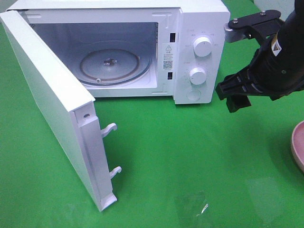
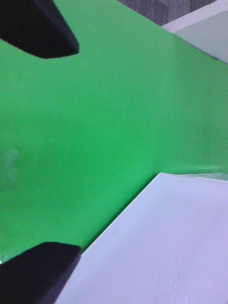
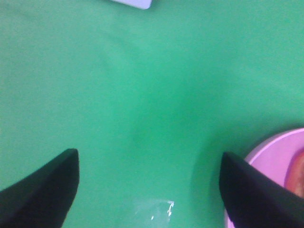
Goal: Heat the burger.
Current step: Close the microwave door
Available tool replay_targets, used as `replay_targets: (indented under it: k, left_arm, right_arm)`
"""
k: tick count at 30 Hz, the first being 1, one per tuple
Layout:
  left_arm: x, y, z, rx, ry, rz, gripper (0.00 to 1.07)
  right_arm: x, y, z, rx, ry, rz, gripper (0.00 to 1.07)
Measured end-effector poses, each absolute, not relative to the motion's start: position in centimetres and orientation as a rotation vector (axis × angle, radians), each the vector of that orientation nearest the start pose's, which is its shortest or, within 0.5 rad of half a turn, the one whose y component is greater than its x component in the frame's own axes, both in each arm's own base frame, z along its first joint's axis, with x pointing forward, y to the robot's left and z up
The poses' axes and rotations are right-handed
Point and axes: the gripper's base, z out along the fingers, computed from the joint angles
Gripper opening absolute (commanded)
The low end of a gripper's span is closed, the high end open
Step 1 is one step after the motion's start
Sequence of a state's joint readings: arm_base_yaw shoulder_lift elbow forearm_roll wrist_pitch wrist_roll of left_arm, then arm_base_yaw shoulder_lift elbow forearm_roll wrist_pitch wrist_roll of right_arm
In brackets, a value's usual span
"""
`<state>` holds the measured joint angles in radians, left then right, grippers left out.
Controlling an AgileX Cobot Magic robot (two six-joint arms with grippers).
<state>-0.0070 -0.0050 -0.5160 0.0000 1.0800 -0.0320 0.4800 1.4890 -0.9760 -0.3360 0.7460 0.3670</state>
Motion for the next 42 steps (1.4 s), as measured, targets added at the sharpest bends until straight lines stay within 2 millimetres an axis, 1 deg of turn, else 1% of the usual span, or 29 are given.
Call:
replay_targets:
  k: [1,4,5,6,7,9,10,11,12,13,14,15,17,19,20,21,24,25,26,27,28,30,33,34,35,37,38,39,42]
  left_arm:
    - [-0.8,0.0,28.0,-0.026,2.043,-0.024,1.01]
    - [-0.8,0.0,28.0,-0.026,2.043,-0.024,1.01]
    - [-0.8,0.0,28.0,-0.026,2.043,-0.024,1.01]
    - [-0.8,0.0,28.0,-0.026,2.043,-0.024,1.01]
    - [-0.8,0.0,28.0,-0.026,2.043,-0.024,1.01]
    - [-0.8,0.0,28.0,-0.026,2.043,-0.024,1.01]
    - [-0.8,0.0,28.0,-0.026,2.043,-0.024,1.01]
    - [-0.8,0.0,28.0,-0.026,2.043,-0.024,1.01]
    - [-0.8,0.0,28.0,-0.026,2.043,-0.024,1.01]
    - [-0.8,0.0,28.0,-0.026,2.043,-0.024,1.01]
    - [-0.8,0.0,28.0,-0.026,2.043,-0.024,1.01]
    - [-0.8,0.0,28.0,-0.026,2.043,-0.024,1.01]
    - [-0.8,0.0,28.0,-0.026,2.043,-0.024,1.01]
    - [-0.8,0.0,28.0,-0.026,2.043,-0.024,1.01]
    - [-0.8,0.0,28.0,-0.026,2.043,-0.024,1.01]
    - [-0.8,0.0,28.0,-0.026,2.043,-0.024,1.01]
    - [-0.8,0.0,28.0,-0.026,2.043,-0.024,1.01]
    - [-0.8,0.0,28.0,-0.026,2.043,-0.024,1.01]
    - [-0.8,0.0,28.0,-0.026,2.043,-0.024,1.01]
    - [-0.8,0.0,28.0,-0.026,2.043,-0.024,1.01]
    - [-0.8,0.0,28.0,-0.026,2.043,-0.024,1.01]
    - [-0.8,0.0,28.0,-0.026,2.043,-0.024,1.01]
    - [-0.8,0.0,28.0,-0.026,2.043,-0.024,1.01]
    - [-0.8,0.0,28.0,-0.026,2.043,-0.024,1.01]
    - [-0.8,0.0,28.0,-0.026,2.043,-0.024,1.01]
    - [-0.8,0.0,28.0,-0.026,2.043,-0.024,1.01]
    - [-0.8,0.0,28.0,-0.026,2.043,-0.024,1.01]
    - [-0.8,0.0,28.0,-0.026,2.043,-0.024,1.01]
    - [-0.8,0.0,28.0,-0.026,2.043,-0.024,1.01]
  right_arm:
    - [25.1,12.5,25.0,-0.537,2.647,-0.085,0.76]
    - [24.5,12.8,25.3,-0.568,2.64,-0.067,0.76]
    - [22.8,13.4,25.7,-0.664,2.621,-0.041,0.76]
    - [22.8,13.4,25.7,-0.664,2.621,-0.041,0.76]
    - [21.6,13.6,25.8,-0.71,2.606,-0.027,0.76]
    - [21.1,13.6,25.7,-0.727,2.603,-0.024,0.76]
    - [19.9,13.5,25.7,-0.758,2.59,-0.013,0.76]
    - [19.9,13.5,25.7,-0.758,2.59,-0.013,0.76]
    - [18.7,13.3,25.7,-0.787,2.575,-0.001,0.76]
    - [18.7,13.3,25.7,-0.787,2.575,-0.001,0.76]
    - [17.7,12.9,25.8,-0.797,2.562,0.012,0.76]
    - [17.7,12.9,25.8,-0.797,2.562,0.012,0.76]
    - [16.6,12.2,26.0,-0.793,2.545,0.03,0.76]
    - [14.5,10.4,26.9,-0.77,2.478,0.068,0.76]
    - [14.5,10.4,26.9,-0.77,2.478,0.068,0.76]
    - [13.4,9.5,27.4,-0.763,2.428,0.09,0.77]
    - [12.9,9.1,27.6,-0.759,2.409,0.099,0.77]
    - [12.0,8.2,27.8,-0.737,2.377,0.117,0.77]
    - [12.0,8.2,27.8,-0.737,2.377,0.117,0.77]
    - [11.1,7.1,27.9,-0.69,2.354,0.129,0.76]
    - [11.1,7.1,27.9,-0.69,2.354,0.129,0.76]
    - [9.4,4.8,27.5,-0.563,2.369,0.125,0.76]
    - [9.0,4.2,27.4,-0.521,2.372,0.126,0.76]
    - [8.1,3.3,27.4,-0.443,2.37,0.132,0.76]
    - [8.1,3.3,27.4,-0.443,2.37,0.132,0.76]
    - [6.3,1.8,28.0,-0.299,2.305,0.16,0.76]
    - [6.3,1.8,28.0,-0.299,2.305,0.16,0.76]
    - [5.4,1.2,28.2,-0.242,2.256,0.151,0.76]
    - [5.0,1.0,28.2,-0.231,2.237,0.142,0.76]
